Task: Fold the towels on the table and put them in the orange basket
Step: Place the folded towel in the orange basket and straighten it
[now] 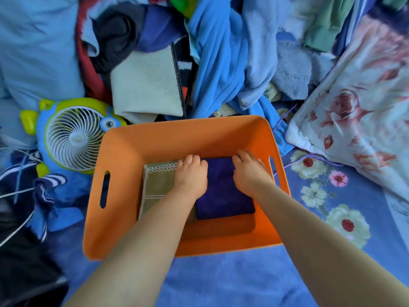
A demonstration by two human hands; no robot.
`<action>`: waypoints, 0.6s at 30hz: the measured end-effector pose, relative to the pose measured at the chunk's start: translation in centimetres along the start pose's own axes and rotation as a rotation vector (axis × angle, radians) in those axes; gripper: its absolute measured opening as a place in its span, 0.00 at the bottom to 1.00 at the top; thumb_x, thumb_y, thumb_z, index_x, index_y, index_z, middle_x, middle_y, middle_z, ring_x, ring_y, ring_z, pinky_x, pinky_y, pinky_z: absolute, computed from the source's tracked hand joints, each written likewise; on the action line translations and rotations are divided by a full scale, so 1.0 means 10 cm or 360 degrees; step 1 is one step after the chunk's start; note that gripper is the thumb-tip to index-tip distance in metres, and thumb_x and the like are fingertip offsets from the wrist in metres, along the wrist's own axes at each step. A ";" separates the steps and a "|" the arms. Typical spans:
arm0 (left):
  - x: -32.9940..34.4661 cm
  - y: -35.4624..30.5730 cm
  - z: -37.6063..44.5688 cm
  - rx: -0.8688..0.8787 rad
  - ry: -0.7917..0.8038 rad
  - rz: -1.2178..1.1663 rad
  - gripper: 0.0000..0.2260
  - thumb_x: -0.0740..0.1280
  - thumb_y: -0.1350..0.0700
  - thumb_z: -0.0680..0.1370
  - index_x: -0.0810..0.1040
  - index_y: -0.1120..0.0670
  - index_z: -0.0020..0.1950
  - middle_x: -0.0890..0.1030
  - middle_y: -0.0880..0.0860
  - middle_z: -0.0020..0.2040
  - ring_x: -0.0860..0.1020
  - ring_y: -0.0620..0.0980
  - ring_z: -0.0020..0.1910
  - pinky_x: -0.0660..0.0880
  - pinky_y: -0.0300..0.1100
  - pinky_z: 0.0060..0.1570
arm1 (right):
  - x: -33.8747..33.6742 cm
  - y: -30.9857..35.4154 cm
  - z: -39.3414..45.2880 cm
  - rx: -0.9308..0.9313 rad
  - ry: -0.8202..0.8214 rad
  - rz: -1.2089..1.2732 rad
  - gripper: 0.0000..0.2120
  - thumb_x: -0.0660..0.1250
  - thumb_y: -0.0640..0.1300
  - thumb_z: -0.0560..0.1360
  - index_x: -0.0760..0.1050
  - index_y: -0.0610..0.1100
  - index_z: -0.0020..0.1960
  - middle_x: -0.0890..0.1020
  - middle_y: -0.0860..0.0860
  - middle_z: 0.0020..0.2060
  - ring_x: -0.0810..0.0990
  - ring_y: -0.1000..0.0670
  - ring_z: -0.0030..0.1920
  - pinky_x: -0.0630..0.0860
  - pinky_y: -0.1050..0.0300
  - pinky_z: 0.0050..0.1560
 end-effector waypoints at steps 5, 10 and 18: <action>-0.88 0.00 -0.68 -0.0176 -0.0198 0.0061 0.12 0.61 0.59 0.76 0.73 0.57 0.59 0.72 0.56 0.60 0.68 0.56 0.62 0.67 0.47 0.55 | -0.79 0.28 -0.77 -0.0206 -0.0276 -0.0005 0.14 0.55 0.35 0.74 0.70 0.36 0.58 0.70 0.43 0.63 0.62 0.45 0.68 0.62 0.52 0.65; -1.73 -0.15 -1.49 -0.0139 -0.0385 0.0085 0.11 0.59 0.60 0.77 0.73 0.57 0.58 0.74 0.56 0.59 0.69 0.56 0.61 0.68 0.47 0.53 | -1.45 0.46 -1.70 -0.0257 -0.0477 -0.0028 0.12 0.54 0.34 0.74 0.71 0.37 0.55 0.73 0.43 0.57 0.69 0.42 0.60 0.65 0.52 0.55; -2.69 -0.66 -2.88 0.0147 -0.0609 0.0098 0.12 0.57 0.60 0.77 0.72 0.58 0.60 0.74 0.57 0.59 0.70 0.58 0.61 0.68 0.49 0.56 | -2.26 0.59 -3.39 -0.0042 -0.0750 -0.0113 0.18 0.55 0.36 0.75 0.68 0.39 0.65 0.71 0.45 0.65 0.65 0.44 0.66 0.65 0.52 0.63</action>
Point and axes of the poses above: each hand's wrist, its own z-axis towards the middle knuckle, its own x-axis out of the palm, y = z × x, the point moved 8 cm from there along z, towards the middle knuckle
